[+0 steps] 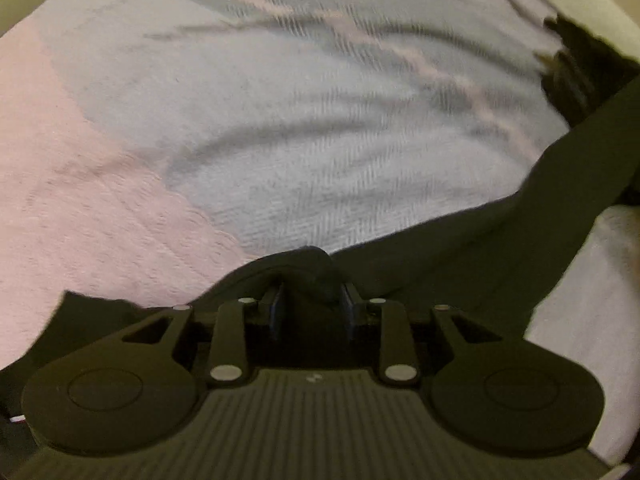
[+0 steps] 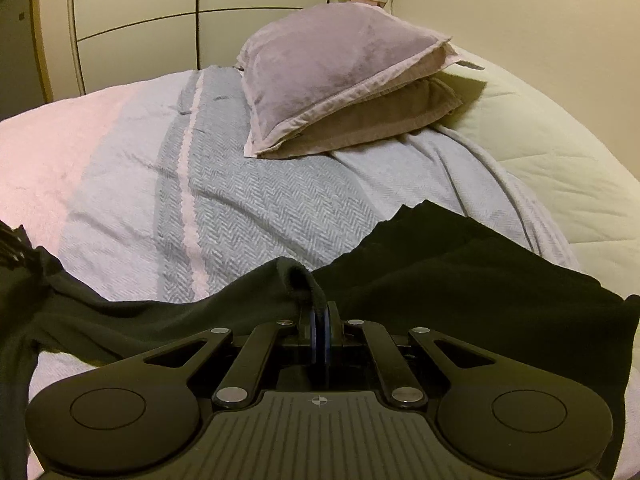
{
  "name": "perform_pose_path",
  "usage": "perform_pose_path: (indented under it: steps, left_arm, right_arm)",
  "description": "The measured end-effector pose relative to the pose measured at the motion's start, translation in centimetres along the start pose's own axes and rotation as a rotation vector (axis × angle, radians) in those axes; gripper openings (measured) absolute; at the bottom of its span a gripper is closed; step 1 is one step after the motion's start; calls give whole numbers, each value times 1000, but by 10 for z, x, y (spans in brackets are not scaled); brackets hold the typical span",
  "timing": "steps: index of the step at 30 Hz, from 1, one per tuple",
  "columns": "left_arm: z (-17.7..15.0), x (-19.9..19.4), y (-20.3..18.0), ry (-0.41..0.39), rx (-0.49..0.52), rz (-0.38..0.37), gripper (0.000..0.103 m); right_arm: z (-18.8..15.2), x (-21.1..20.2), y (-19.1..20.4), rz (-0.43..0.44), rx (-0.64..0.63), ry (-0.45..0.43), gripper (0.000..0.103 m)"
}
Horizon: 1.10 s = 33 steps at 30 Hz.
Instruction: Fold clothes
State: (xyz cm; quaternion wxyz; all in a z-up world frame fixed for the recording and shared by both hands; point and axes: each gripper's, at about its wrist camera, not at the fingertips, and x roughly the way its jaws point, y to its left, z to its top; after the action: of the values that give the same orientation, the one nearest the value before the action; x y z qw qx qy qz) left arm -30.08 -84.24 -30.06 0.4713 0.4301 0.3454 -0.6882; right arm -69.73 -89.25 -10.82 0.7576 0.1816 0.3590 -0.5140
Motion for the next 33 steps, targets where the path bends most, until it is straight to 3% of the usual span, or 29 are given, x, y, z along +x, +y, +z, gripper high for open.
perform_pose_path:
  steps: [2, 5, 9, 13, 16, 19, 24, 29, 32, 33]
  left_arm:
    - [7, 15, -1, -17, -13, 37, 22]
    - [24, 16, 12, -99, -110, 100, 20]
    - [31, -9, 21, -175, -158, 121, 20]
    - [15, -30, 11, -153, -139, 70, 22]
    - [2, -19, -13, -93, -95, -1, 26]
    - [-3, 10, -37, -44, -66, -21, 26]
    - [5, 30, -49, -84, -122, 1, 26]
    - [-5, -12, -34, -140, -159, 29, 28]
    - [-33, -48, -7, -140, -211, 97, 31]
    - [-47, -61, 5, -137, -231, 126, 32]
  right_arm:
    - [-1, 0, 2, -6, -13, 2, 2]
    - [-3, -1, 1, -19, -28, 11, 2]
    - [-5, -3, -2, -25, -41, 26, 2]
    - [-7, -1, 1, -32, -34, 40, 2]
    - [-7, 1, 6, -46, -35, 38, 2]
    - [-7, 6, 10, -58, -38, 45, 2]
    - [-11, 1, 9, -87, -38, 58, 2]
    - [-15, -4, 8, -117, -37, 72, 7]
    - [-17, -9, 11, -137, -42, 67, 8]
    - [-15, -14, 18, -147, -54, 40, 13]
